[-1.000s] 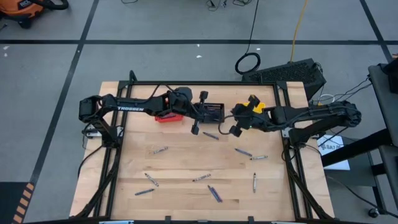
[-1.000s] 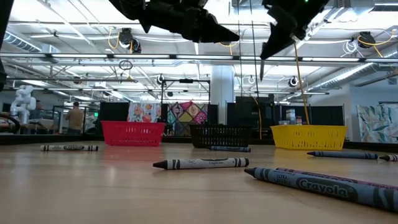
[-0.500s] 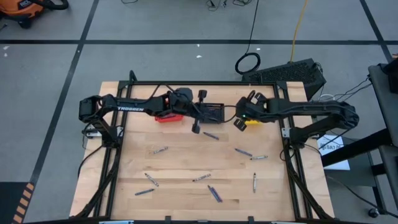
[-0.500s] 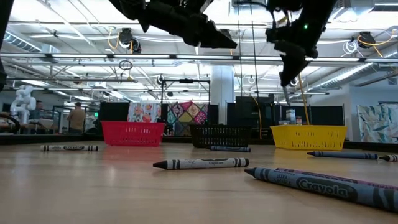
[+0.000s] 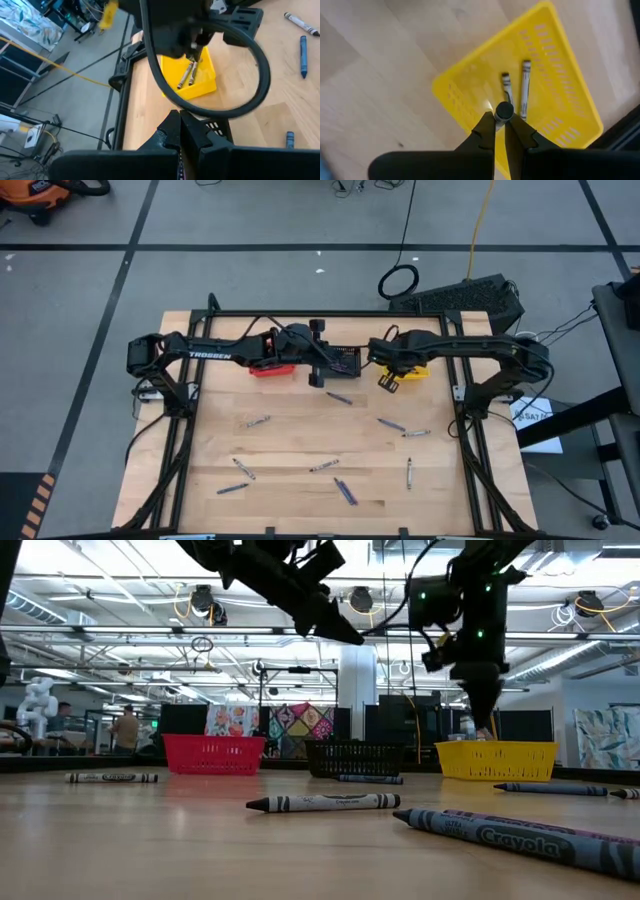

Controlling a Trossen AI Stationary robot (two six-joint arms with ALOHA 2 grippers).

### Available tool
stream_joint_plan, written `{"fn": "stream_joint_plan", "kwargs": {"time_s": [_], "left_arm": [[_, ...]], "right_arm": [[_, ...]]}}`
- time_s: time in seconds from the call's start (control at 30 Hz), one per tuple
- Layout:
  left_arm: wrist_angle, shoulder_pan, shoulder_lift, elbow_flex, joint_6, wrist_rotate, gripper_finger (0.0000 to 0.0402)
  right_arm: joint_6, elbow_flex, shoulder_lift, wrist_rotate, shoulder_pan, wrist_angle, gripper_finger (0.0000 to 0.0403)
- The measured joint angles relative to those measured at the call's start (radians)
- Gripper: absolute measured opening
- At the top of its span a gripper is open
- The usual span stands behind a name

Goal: Sort crayons
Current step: Put the black crayon into the yellow bin

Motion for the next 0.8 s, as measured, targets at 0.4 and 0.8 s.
{"fn": "stream_joint_plan", "kwargs": {"time_s": [0.4, 0.8], "left_arm": [[-0.105, 0.000, 0.000, 0.000, 0.086, 0.001, 0.0000], [-0.169, -0.003, 0.000, 0.000, 0.085, 0.006, 0.0054]], "right_arm": [[-0.073, 0.000, 0.113, 0.001, -0.059, -0.052, 0.0003], [-0.096, 0.000, 0.139, 0.055, -0.061, -0.066, 0.0075]]}}
